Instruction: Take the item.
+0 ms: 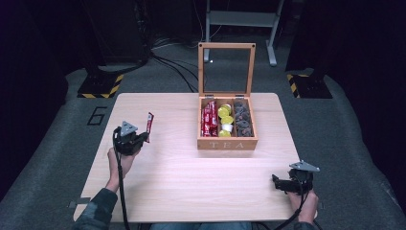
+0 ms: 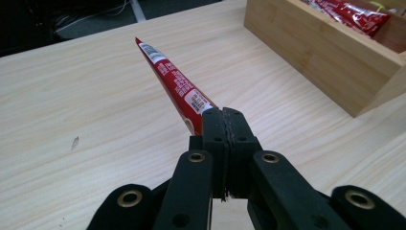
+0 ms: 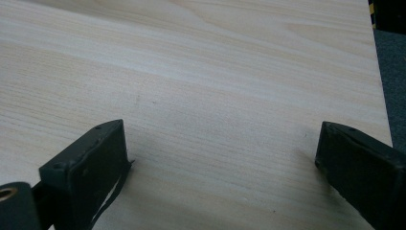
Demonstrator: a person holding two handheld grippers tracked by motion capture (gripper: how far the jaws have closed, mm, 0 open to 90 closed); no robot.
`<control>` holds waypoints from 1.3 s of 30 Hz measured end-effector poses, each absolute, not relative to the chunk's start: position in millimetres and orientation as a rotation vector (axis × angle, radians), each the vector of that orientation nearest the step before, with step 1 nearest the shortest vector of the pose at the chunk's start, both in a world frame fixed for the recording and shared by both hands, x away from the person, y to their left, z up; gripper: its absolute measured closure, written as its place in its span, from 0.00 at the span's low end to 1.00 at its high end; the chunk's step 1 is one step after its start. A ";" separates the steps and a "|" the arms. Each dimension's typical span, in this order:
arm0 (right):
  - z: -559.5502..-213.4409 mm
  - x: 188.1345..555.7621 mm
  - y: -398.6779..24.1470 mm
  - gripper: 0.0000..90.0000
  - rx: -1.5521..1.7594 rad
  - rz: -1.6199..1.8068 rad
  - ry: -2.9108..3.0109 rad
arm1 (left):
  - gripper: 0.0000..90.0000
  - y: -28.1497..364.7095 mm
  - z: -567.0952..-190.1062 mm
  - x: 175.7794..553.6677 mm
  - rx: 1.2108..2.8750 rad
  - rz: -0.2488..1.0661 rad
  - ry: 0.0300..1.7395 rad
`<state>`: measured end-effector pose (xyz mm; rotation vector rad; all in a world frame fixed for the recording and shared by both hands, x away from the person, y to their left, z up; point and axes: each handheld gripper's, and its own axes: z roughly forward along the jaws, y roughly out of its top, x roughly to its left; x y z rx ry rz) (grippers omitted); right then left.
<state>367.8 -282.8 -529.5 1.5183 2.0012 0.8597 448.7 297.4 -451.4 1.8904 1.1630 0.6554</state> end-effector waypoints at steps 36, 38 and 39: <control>-529.5 367.8 -282.9 0.04 1.519 0.860 2.001 | 0.99 293.6 -503.5 470.5 2.001 0.547 1.267; -529.5 367.8 -282.8 0.04 1.520 0.860 2.001 | 0.99 293.6 -504.8 470.6 2.011 0.544 1.265; -529.6 367.9 -282.9 0.04 1.519 0.860 2.001 | 0.99 293.6 -506.7 470.6 2.024 0.533 1.268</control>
